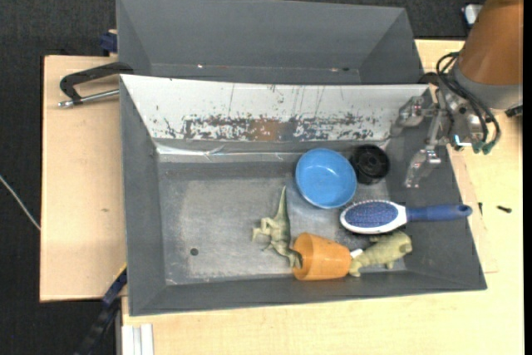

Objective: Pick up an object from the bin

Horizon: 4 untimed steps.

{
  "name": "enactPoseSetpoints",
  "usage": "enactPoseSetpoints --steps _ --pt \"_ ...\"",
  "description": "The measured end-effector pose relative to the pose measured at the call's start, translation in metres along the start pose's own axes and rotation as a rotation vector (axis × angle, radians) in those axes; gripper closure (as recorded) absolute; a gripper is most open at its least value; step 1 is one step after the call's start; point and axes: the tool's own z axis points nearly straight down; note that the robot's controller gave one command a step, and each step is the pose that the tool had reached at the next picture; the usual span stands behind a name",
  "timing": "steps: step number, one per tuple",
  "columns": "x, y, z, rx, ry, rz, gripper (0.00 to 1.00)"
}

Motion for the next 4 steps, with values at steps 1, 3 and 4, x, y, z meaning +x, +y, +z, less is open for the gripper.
enactPoseSetpoints --steps 1,3,4 --pt "0.046 0.049 0.092 0.002 -0.017 -0.235 0.0" --pt "0.099 0.055 0.101 0.005 -0.017 -0.562 1.0" --pt "0.083 0.028 -0.043 0.01 -0.016 -0.709 1.0"
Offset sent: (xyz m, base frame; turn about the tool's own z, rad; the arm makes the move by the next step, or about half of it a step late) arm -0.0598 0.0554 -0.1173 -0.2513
